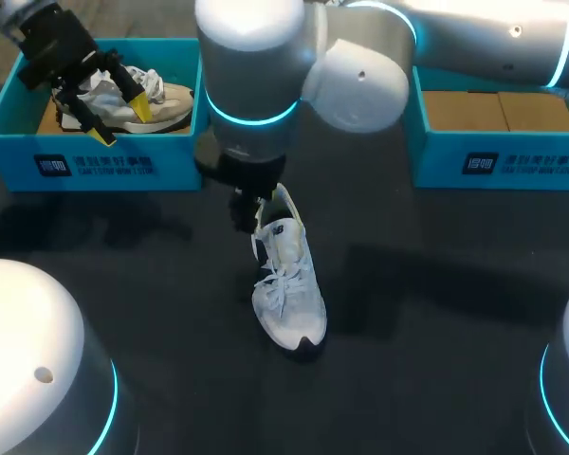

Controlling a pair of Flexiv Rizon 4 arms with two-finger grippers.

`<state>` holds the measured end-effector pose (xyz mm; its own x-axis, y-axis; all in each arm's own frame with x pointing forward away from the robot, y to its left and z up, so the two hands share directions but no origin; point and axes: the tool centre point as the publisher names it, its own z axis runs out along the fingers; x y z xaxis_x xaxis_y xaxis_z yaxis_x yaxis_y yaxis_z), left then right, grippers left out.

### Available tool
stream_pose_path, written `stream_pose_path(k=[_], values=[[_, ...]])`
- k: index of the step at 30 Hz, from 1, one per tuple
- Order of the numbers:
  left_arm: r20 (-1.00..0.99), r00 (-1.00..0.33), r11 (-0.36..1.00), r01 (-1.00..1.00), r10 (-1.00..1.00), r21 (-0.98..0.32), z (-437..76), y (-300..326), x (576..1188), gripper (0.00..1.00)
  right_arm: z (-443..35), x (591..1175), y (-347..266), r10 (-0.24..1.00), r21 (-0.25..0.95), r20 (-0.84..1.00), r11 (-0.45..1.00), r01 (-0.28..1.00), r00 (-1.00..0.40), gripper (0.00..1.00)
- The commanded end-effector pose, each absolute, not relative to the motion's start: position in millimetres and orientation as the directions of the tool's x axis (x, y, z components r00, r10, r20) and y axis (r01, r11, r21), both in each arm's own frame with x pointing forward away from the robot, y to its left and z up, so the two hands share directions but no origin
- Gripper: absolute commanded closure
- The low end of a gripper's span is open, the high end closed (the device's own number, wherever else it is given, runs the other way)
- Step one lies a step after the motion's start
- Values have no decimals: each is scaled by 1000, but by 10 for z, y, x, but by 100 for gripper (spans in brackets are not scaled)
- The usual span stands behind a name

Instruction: Take the shoe out of the shoebox, open the shoe tongue, remove and reinsert the insole, then place the shoe into the shoebox

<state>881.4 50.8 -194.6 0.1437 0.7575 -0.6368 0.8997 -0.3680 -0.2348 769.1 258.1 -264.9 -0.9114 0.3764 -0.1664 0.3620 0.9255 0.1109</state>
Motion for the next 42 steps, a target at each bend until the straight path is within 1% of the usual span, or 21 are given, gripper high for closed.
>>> stream_pose_path(k=[1,20,25,28,35,42], values=[[-635,145,-368,900,759,-234,-1943,511,8811,0,-2699,7683,2552,92,95,-198,993,74,-976,0],[-635,145,-368,900,759,-234,-1943,511,8811,0,-2702,7688,2546,92,94,-196,993,74,-976,0],[-635,145,-368,900,759,-234,-1943,511,8811,0,-2693,7832,2478,85,72,-198,995,72,-977,0],[-635,145,-368,900,759,-234,-1943,511,8811,0,-2687,7982,2459,56,49,-221,998,46,-974,0],[-635,145,-368,900,759,-234,-1943,511,8811,0,-2738,8389,2481,-61,21,-249,997,-68,-967,0],[-635,145,-368,900,759,-234,-1943,511,8811,0,-2855,8767,2509,-121,-35,-256,993,-116,-959,0]])
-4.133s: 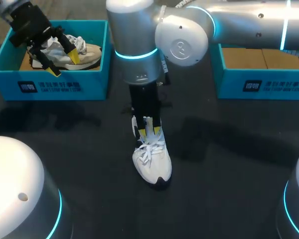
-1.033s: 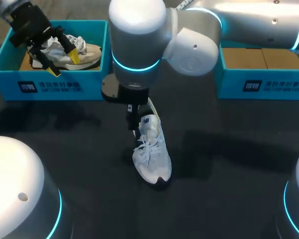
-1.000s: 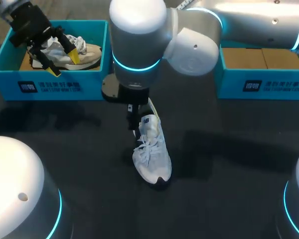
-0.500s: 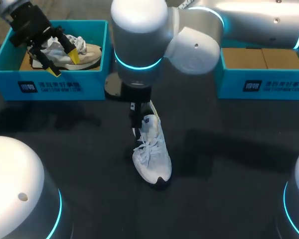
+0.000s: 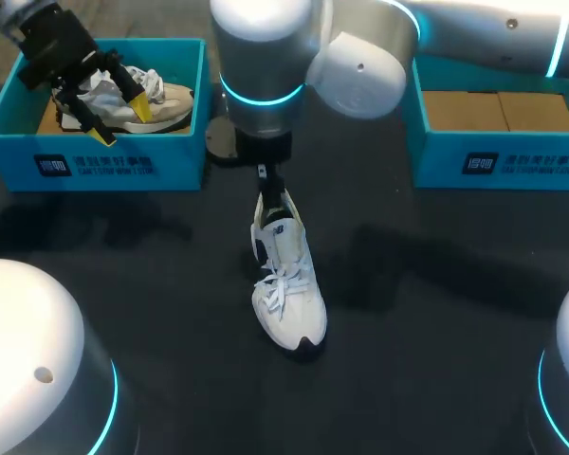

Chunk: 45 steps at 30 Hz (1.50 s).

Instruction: Take the shoe out of the shoebox, open the shoe tongue, remove and reinsert the insole, then place the shoe into the shoebox

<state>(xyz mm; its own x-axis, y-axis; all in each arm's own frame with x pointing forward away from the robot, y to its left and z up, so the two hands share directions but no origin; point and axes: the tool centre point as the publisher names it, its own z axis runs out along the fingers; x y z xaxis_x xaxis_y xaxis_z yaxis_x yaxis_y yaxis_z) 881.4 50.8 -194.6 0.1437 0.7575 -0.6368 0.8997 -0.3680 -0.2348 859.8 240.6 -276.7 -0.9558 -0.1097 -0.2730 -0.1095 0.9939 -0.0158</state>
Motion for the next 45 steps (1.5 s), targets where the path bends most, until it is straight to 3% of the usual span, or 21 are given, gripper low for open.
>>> stream_pose_path(k=[1,21,28,33,35,38,43,45], values=[[-635,145,-368,900,759,-234,-1943,511,8811,0,-2888,8823,2513,-130,-33,-256,992,-126,-958,0],[-635,145,-368,900,759,-234,-1943,511,8811,0,-3471,9091,2453,-150,-75,-212,988,-137,-966,0],[-635,145,-368,900,759,-234,-1943,511,8811,0,-3591,9124,2401,-132,-79,-196,990,-119,-972,13],[-635,145,-368,900,759,-234,-1943,511,8811,0,-3645,9130,2395,-132,-83,-195,990,-118,-972,16],[-635,145,-368,900,759,-234,-1943,511,8811,0,-3678,9143,2372,-127,-90,-191,990,-111,-973,21],[-635,145,-368,900,759,-234,-1943,511,8811,0,-3702,9141,2343,-120,-93,-189,990,-104,-975,52],[-635,145,-368,900,759,-234,-1943,511,8811,0,-3749,9116,2308,-114,-110,-179,989,-95,-977,59],[-635,145,-368,900,759,-234,-1943,511,8811,0,-3769,9107,2290,-108,-113,-176,990,-89,-979,67]])
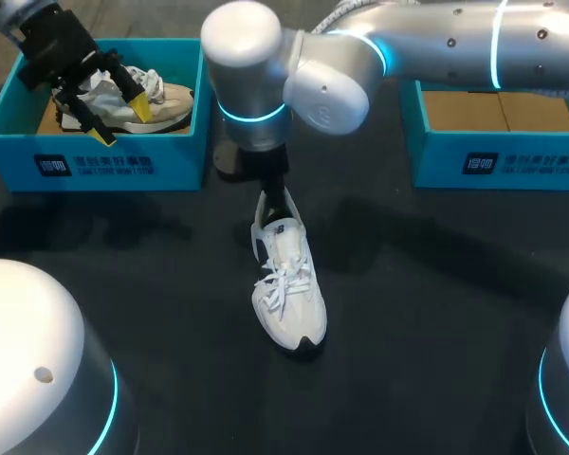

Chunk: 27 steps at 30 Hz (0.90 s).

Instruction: Take the shoe out of the shoebox, open the shoe tongue, remove and reinsert the insole, then place the shoe into the shoebox

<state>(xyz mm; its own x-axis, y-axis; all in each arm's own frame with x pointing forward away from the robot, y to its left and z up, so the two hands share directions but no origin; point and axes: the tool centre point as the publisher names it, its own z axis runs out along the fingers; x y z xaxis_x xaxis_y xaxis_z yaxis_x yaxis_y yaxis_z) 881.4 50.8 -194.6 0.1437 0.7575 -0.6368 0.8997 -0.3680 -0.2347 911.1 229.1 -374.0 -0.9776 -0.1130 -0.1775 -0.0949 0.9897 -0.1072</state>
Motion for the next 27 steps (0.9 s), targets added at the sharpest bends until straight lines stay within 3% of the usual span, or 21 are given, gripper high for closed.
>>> stream_pose_path(k=[1,6,15,27], values=[[-635,145,-368,900,759,-234,-1943,511,8811,0,-3776,9103,2285,-104,-114,-174,990,-85,-979,71],[-635,145,-368,900,759,-234,-1943,511,8811,0,-3803,9083,2269,-71,-111,-175,992,-52,-982,100],[-635,145,-368,900,759,-234,-1943,511,8811,0,-3660,9023,2208,-8,-72,-189,997,5,-982,100],[-635,145,-368,900,759,-234,-1943,511,8811,0,-2704,9054,2120,15,-43,-153,999,21,-988,100]])
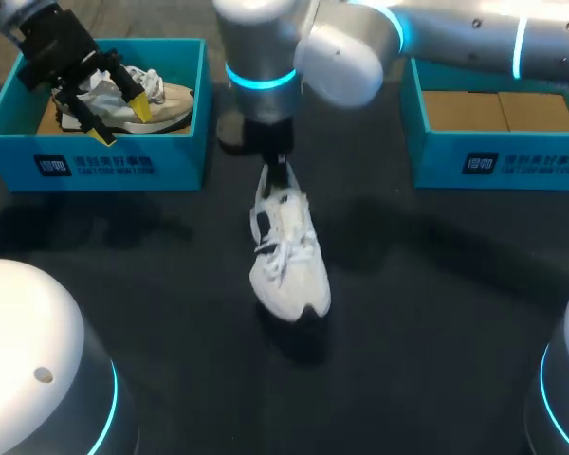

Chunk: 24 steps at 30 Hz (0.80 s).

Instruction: Take the shoe out of the shoebox, open the shoe tongue, remove and reinsert the insole, then place the shoe into the shoebox

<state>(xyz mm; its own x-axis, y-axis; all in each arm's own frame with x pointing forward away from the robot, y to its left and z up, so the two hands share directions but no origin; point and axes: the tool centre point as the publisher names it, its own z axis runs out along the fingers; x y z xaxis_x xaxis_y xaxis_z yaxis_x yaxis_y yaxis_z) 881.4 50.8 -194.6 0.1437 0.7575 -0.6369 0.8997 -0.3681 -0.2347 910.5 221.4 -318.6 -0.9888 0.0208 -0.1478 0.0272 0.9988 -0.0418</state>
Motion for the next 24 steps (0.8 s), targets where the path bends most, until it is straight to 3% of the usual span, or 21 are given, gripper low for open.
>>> stream_pose_path(k=[1,14,24], values=[[-635,145,-368,900,759,-234,-1943,511,8811,0,-2628,9062,2115,13,-46,-156,999,20,-988,100],[-635,145,-368,900,759,-234,-1943,511,8811,0,-1872,9242,2105,-21,-74,-228,997,-5,-973,100],[-635,145,-368,900,759,-234,-1943,511,8811,0,-1781,9305,2118,-18,-49,-237,999,-6,-971,100]])
